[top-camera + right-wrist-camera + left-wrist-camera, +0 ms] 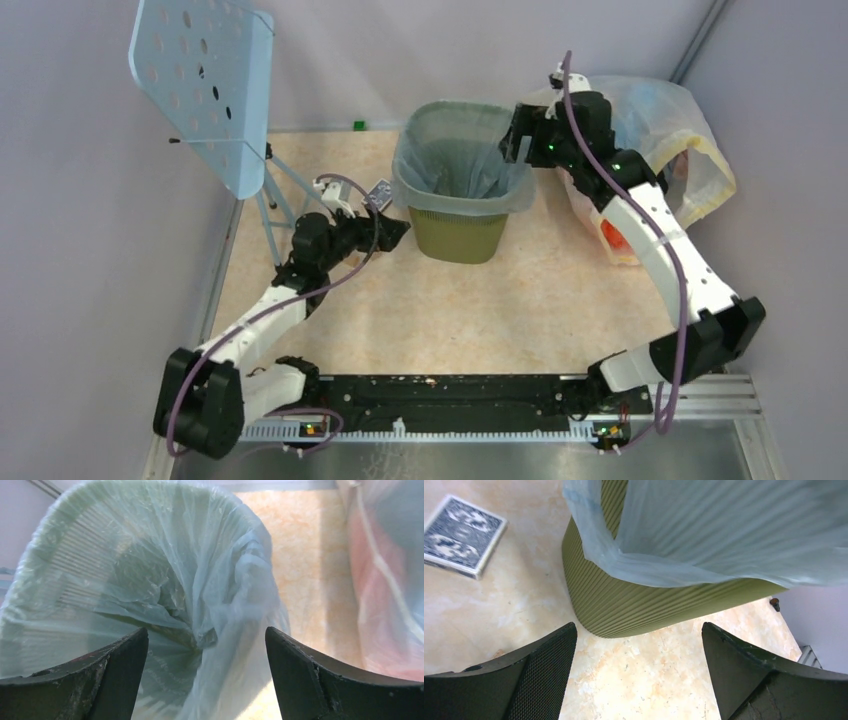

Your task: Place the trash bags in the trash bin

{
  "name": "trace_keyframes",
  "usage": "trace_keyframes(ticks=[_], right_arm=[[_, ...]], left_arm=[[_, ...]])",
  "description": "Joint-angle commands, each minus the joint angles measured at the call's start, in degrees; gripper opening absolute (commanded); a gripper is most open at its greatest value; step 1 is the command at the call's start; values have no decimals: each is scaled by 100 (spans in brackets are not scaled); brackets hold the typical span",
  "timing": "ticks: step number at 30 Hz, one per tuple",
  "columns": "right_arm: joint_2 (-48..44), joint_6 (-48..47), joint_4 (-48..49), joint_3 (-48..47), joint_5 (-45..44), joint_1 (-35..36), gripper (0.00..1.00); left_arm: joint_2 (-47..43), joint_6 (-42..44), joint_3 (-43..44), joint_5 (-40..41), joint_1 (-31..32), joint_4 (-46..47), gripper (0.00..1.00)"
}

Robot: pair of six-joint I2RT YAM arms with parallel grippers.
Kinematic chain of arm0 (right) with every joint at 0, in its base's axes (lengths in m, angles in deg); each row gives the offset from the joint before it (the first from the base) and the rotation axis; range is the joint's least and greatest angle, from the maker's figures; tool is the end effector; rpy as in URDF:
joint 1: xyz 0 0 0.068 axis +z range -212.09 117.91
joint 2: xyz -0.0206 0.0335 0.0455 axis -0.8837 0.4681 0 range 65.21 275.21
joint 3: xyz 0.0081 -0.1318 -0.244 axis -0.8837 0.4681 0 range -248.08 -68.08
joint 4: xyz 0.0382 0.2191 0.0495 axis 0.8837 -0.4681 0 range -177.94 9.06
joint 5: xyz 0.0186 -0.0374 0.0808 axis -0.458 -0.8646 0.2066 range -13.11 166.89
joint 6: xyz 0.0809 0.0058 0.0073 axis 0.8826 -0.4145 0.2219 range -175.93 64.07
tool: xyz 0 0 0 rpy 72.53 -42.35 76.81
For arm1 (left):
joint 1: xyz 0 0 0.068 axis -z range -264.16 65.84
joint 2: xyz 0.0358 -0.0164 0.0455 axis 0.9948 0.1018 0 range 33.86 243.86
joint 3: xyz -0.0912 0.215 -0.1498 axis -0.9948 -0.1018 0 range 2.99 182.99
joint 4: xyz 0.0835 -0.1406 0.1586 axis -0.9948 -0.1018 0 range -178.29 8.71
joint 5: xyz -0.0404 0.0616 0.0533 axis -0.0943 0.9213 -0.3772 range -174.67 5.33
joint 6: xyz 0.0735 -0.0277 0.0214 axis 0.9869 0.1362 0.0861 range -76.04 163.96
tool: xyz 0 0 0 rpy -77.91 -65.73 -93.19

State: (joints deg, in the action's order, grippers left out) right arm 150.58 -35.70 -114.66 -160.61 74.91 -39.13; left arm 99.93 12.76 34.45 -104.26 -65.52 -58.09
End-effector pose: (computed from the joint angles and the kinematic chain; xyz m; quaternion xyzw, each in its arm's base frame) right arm 0.3023 0.1253 0.4023 -0.0112 0.8504 0.1798 0.4943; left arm 0.2336 -0.1039 0.2621 0.0237 0.7698 -0.3824 0.5105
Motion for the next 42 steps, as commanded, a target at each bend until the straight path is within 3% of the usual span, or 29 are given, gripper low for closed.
trace_keyframes(ticks=[1, 11, 19, 24, 27, 33, 39, 42], right_arm=[[-1300, -372, 601, 512, -423, -35, 86], [-4011, -806, 1878, 3525, -767, -30, 87], [-5882, -521, 2421, 6008, -571, -33, 86], [-6481, -465, 3474, 7519, -711, -29, 86], [-6406, -549, 4083, 8064, -738, -28, 85], [-4743, -786, 4964, 7965, -656, -172, 90], [-3860, -440, 6834, 8273, -12, -1584, 91], [-3395, -806, 7086, 8110, 176, -2083, 91]], left_arm=[[-1048, 440, -253, 338, 0, -695, 99], [-2914, 512, -960, 910, 0, -1542, 99], [-3440, 431, -1550, 1142, 0, -1623, 99], [-3677, 337, -1894, 2042, -2, -1555, 99], [-3853, 363, -2325, 2212, 0, -918, 99], [-3424, 883, -2626, 2674, 0, -179, 99], [-2433, 1056, -2609, 3365, 0, 959, 99], [-1704, 1331, -2444, 3650, -9, 1572, 99]])
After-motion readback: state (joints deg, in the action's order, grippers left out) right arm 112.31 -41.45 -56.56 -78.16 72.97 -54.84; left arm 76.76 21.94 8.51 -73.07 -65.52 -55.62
